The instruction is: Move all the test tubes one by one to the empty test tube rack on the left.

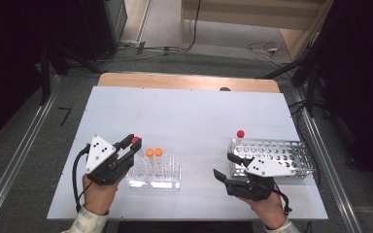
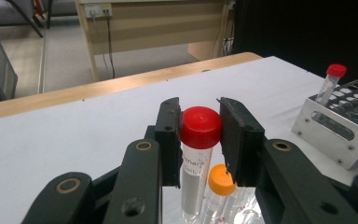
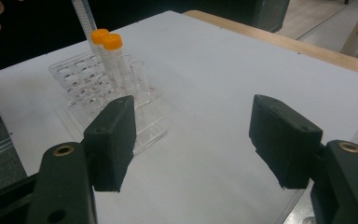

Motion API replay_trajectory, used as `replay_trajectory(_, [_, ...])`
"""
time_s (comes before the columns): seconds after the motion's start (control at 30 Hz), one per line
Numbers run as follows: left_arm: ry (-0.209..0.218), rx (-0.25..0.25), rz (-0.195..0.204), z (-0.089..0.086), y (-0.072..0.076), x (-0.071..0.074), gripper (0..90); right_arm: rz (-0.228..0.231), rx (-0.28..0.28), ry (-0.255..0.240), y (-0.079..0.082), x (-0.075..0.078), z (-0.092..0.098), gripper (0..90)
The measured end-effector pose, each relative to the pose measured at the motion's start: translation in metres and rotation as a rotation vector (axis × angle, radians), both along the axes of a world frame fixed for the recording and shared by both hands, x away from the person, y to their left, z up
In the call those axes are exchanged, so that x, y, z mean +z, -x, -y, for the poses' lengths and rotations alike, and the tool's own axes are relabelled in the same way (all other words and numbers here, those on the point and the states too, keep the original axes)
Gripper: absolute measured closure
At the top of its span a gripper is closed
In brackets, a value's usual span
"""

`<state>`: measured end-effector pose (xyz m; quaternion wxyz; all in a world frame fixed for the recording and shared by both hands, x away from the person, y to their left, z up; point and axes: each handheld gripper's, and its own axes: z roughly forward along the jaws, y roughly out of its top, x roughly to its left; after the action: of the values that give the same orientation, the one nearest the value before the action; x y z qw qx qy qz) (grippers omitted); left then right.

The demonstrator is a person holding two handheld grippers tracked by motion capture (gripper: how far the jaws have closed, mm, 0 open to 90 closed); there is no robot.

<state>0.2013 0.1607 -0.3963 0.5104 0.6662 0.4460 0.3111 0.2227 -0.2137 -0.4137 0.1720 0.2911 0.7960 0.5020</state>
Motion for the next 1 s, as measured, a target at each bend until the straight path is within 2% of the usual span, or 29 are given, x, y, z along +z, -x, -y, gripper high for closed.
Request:
replay_trajectory(0.17, [-0.007,-0.001,-0.014,0.001,-0.002,-0.005,70.4,-0.001,-0.003,0.000,0.000,0.000,0.000,30.4])
replay_trajectory(0.43, [-0.032,-0.006,-0.057,0.006,-0.005,-0.019,70.4,0.000,-0.002,0.002,0.000,0.000,0.000,30.6])
replay_trajectory(0.63, [-0.032,-0.004,-0.082,0.006,-0.007,-0.023,69.8,-0.004,-0.002,0.004,-0.001,-0.001,0.000,30.6])
replay_trajectory(0.87, [-0.027,-0.003,-0.081,0.005,-0.006,-0.022,65.2,-0.004,-0.002,0.005,-0.001,-0.001,0.000,30.6])
replay_trajectory(1.0, [-0.005,-0.006,-0.075,0.004,-0.006,-0.020,62.9,-0.002,-0.010,0.006,-0.001,-0.001,0.001,30.7])
